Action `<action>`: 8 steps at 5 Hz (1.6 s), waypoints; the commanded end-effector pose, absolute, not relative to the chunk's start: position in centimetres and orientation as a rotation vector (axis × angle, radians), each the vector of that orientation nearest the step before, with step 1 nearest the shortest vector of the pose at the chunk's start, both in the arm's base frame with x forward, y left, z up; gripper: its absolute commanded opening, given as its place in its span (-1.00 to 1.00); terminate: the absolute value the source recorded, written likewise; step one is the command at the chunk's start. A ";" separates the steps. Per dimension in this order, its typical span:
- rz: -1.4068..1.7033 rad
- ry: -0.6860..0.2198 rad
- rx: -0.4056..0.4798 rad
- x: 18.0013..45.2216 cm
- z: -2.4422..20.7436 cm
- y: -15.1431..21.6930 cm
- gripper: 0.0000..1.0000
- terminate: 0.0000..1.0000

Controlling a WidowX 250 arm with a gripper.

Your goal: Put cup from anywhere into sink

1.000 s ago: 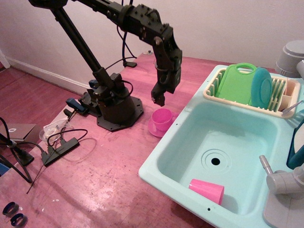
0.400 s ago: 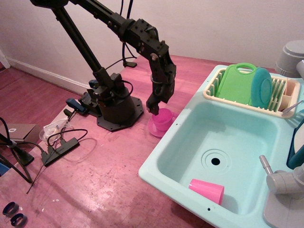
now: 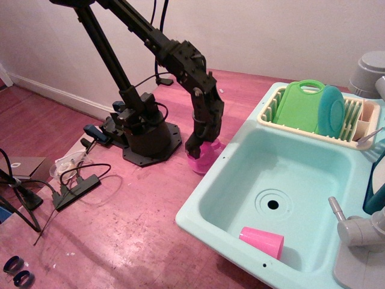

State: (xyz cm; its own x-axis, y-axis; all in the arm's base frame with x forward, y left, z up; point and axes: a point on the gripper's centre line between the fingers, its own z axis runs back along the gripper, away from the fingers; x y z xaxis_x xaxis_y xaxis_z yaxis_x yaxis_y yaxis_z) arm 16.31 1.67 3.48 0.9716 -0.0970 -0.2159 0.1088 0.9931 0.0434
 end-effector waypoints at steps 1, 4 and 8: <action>-0.118 0.217 0.061 17.2 3.4 0.7 1.00 -1.00; -0.098 0.184 0.105 18.5 6.2 1.0 -1.00 -1.00; -0.231 0.052 0.257 27.0 21.8 5.3 -1.00 -1.00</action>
State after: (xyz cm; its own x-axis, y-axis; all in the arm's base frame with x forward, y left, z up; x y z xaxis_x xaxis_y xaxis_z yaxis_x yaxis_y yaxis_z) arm 30.40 3.38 20.35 0.9586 -0.2592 -0.1174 0.2802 0.9322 0.2292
